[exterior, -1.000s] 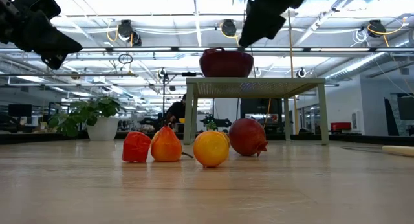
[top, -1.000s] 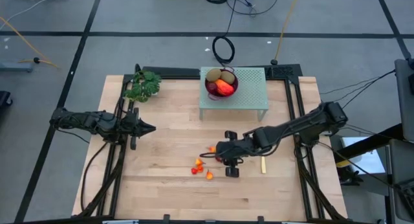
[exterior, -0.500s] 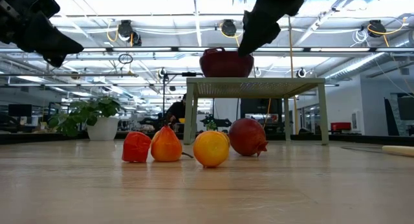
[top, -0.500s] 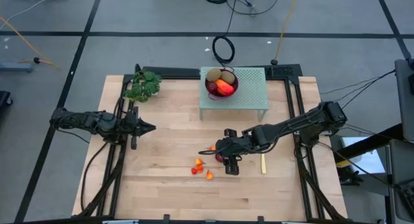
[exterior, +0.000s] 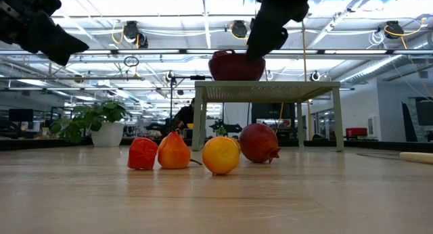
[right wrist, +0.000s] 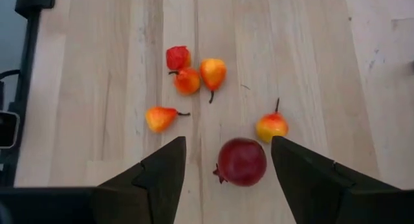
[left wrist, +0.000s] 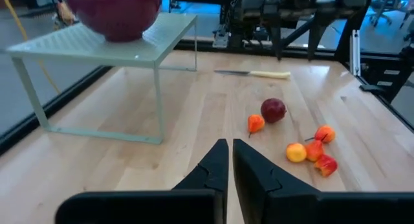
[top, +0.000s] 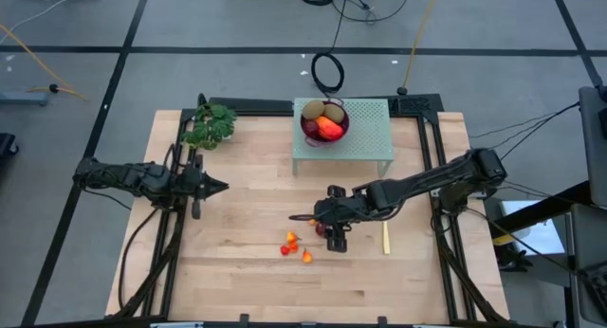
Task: Pick & Place Fruit
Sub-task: Put the pomegranate into the dark red colander on the shelf
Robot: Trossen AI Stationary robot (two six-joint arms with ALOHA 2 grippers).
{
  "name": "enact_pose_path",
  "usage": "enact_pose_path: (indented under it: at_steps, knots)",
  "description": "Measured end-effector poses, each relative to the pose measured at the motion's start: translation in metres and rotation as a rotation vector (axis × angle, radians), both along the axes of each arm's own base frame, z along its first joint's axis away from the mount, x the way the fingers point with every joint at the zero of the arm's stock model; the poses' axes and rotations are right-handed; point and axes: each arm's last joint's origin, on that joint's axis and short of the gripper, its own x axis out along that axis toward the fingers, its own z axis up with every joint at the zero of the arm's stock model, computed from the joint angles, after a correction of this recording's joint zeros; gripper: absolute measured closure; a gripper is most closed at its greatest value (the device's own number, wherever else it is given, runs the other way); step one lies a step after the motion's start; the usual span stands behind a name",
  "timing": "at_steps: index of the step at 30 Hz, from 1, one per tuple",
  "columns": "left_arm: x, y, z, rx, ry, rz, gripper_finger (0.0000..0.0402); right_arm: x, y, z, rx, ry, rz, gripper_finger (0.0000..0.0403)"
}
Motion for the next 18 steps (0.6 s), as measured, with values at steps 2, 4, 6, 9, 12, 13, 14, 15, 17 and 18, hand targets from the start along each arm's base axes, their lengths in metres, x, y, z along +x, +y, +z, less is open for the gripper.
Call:
enact_pose_path:
  at_steps: [2, 4, 6, 9, 12, 13, 14, 15, 17, 18]
  knots:
    - [0.000, -0.001, 0.002, 0.013, -0.019, -0.024, 0.0391, 0.000, 0.000, -0.002, 0.010, 0.009, 0.008, 0.0179]
    - [0.000, -0.001, 0.002, 0.020, -0.013, -0.040, 0.0398, 0.001, 0.001, -0.001, 0.019, 0.000, 0.012, 0.0179]
    - [0.000, -0.001, 0.001, 0.021, -0.005, -0.040, 0.0400, 0.004, 0.001, -0.003, 0.020, -0.009, 0.011, 0.0179]
    - [0.000, -0.001, -0.001, 0.026, 0.012, -0.041, 0.0393, 0.004, 0.002, -0.006, 0.016, 0.008, 0.011, 0.0179]
    - [0.000, -0.001, -0.001, 0.043, 0.012, -0.045, 0.0382, 0.007, 0.001, -0.008, 0.018, 0.005, 0.005, 0.0179]
    - [0.000, -0.001, -0.001, 0.049, 0.013, -0.047, 0.0379, 0.008, 0.001, -0.012, 0.017, 0.015, 0.002, 0.0179]
    - [0.000, -0.001, -0.001, 0.056, 0.015, -0.048, 0.0376, 0.009, 0.001, -0.016, 0.015, 0.033, -0.002, 0.0179]
    - [0.000, -0.001, -0.001, 0.062, 0.015, -0.049, 0.0374, 0.010, 0.000, -0.020, 0.013, 0.048, -0.005, 0.0179]
    - [0.000, -0.001, -0.001, 0.070, 0.016, -0.049, 0.0374, 0.013, -0.001, -0.026, 0.017, 0.060, -0.006, 0.0179]
    - [0.000, -0.001, -0.001, 0.070, 0.016, -0.047, 0.0376, 0.014, -0.002, -0.027, 0.029, 0.067, -0.002, 0.0179]
